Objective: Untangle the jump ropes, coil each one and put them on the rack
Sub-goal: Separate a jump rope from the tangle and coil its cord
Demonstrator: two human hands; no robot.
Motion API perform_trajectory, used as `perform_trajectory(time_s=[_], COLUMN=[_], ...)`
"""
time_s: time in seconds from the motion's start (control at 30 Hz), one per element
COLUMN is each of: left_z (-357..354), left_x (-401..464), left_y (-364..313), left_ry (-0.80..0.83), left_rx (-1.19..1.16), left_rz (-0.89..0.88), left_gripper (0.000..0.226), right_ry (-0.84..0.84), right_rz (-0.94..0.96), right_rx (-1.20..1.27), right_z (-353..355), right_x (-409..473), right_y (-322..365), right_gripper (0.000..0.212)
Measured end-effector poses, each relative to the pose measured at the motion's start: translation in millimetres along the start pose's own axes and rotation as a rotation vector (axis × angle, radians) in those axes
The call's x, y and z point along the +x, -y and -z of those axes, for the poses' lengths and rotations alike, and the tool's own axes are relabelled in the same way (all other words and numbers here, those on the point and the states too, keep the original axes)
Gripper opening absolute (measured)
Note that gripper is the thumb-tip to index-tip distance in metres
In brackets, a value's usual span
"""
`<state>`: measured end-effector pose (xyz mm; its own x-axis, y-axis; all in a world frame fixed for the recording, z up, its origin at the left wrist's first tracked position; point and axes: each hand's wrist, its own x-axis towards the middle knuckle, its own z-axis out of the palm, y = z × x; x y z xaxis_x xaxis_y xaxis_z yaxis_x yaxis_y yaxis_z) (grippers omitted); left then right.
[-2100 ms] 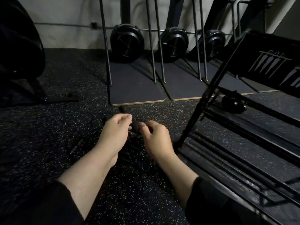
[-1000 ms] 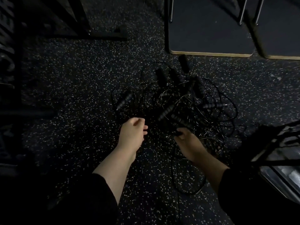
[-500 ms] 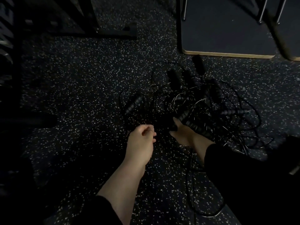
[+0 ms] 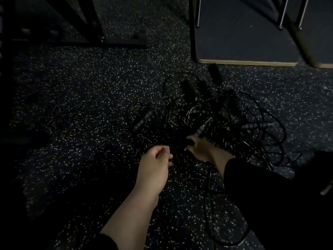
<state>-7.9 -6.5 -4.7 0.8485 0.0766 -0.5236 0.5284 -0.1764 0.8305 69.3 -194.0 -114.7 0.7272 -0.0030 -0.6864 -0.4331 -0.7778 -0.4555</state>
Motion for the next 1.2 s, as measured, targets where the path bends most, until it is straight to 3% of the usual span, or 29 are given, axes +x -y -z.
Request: perform_trajectory(time_s=[0.2,0.3,0.4,0.47,0.57,0.67,0.73,0.87,0.97,1.07,1.13,1.2], left_z=[-7,-10,-12,-13,-16,-17,-18,-19,-22,-20,-14,-6], left_x=[-1,-1,-1,-2,-5,-12,-20,-48,-75,-107,-131,-157], left_y=[-6,-7,-7,-10,-19,-38,-56,-99,-129,-160,-175,-189], left_ry=[-0.003,0.002,0.012,0.014,0.024,0.046,0.061,0.104,0.157,0.143,0.16,0.204], left_rx=[-0.011,-0.035,-0.055,-0.054,-0.028,0.007,0.044,0.03,-0.045,-0.142,-0.117,-0.07], left_rz=[-0.003,-0.014,-0.013,-0.027,-0.043,-0.04,-0.031,-0.075,-0.134,-0.147,-0.18,-0.225], left_gripper=[0.015,0.016,0.014,0.012,0.012,0.02,0.039,0.042,0.015,0.014,0.019,0.023], right_ry=[-0.208,-0.337,-0.371,-0.342,-0.416,-0.407,-0.353,-0.356,-0.375,-0.349,-0.462,-0.524], right_rz=[-0.097,-0.186,-0.256,-0.202,0.04,0.274,0.351,0.399,0.421,0.465,0.431,0.311], right_rx=[0.252,0.354,0.666,0.826,0.848,0.884,0.822,0.702,0.7,0.741,0.816,0.953], right_z=[-9,-11,-12,-13,-18,-27,-29,-13,10,36,52,66], right_x=[-8,-9,-15,-35,-76,-125,-155,-206,-242,-281,-304,-327], right_y=[-17,-28,-27,-13,11,34,44,52,54,57,61,70], right_gripper=[0.035,0.046,0.056,0.038,0.024,0.028,0.036,0.048,0.058,0.039,0.021,0.026])
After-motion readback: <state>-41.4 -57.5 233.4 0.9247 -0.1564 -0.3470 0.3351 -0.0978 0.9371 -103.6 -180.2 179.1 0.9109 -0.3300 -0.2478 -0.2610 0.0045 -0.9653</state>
